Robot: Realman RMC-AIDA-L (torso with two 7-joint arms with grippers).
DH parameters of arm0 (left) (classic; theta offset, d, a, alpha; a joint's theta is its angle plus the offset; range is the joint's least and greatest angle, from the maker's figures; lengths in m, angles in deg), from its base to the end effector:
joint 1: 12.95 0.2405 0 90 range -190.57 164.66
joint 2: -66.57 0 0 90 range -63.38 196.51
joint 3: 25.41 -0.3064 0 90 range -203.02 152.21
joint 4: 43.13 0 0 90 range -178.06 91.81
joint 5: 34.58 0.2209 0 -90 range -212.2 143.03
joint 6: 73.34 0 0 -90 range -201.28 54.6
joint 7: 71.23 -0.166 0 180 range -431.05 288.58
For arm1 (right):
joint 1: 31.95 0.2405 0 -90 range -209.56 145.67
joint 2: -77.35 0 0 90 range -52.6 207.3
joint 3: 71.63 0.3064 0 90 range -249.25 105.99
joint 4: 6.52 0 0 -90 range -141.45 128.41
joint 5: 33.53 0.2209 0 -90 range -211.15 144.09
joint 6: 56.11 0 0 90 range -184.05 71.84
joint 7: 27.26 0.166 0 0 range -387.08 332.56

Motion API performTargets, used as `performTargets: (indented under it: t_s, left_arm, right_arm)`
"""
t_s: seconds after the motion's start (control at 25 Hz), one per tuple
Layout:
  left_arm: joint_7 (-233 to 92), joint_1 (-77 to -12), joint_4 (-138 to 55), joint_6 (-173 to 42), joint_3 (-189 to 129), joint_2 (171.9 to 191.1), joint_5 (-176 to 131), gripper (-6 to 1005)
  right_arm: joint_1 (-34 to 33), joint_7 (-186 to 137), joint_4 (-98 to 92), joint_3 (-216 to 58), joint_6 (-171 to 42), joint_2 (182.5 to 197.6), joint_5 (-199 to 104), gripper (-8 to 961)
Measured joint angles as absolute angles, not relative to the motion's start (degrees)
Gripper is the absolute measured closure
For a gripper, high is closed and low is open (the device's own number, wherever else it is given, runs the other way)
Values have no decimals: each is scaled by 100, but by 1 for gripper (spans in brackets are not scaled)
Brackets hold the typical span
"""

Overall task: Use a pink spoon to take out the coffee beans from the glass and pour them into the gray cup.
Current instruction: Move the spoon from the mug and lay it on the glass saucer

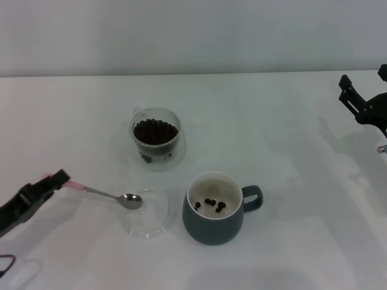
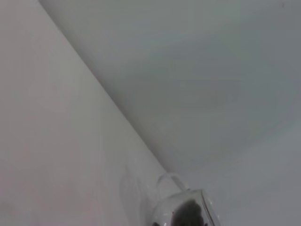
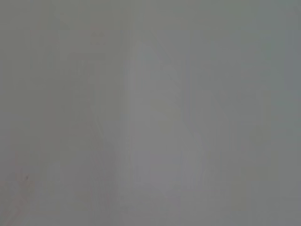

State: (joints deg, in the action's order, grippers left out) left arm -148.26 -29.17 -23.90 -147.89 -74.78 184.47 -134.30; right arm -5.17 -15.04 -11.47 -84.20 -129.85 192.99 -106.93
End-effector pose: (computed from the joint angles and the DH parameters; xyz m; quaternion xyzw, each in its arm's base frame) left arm -0.3915 0.3100 -0.0567 -0.6446 -0.6164 -0.4140 0.1821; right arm 0.3904 0.3694 -0.0194 -0.7092 0.2079 0.2964 0.6050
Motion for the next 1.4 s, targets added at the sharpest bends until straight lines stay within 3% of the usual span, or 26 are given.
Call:
performTargets:
  t_s: [0.28,0.8,1.0,1.4]
  left_arm:
    - [-15080,-3386,-2829,-14354,-7481,18525,-13231,868]
    - [-16388,-3640,-3283,-14246,-7468,18592,-13371,868]
    - [-16669,-3677,-3372,-14194,-7448,18593,-13519,712]
    - [-17197,-3255,-3324,-14197,-7444,18551,-14397,291]
  right_arm:
    - [-565,-1504,-1137,-8420,-12986,19301,-10692,93]
    - [-576,-1504,-1109,-8420,-12951,19292,-10678,93]
    - [-575,-1504,-1109,-8420,-12949,19283,-10673,93]
    - [-576,-1504,-1099,-8420,-12949,19283,-10674,93]
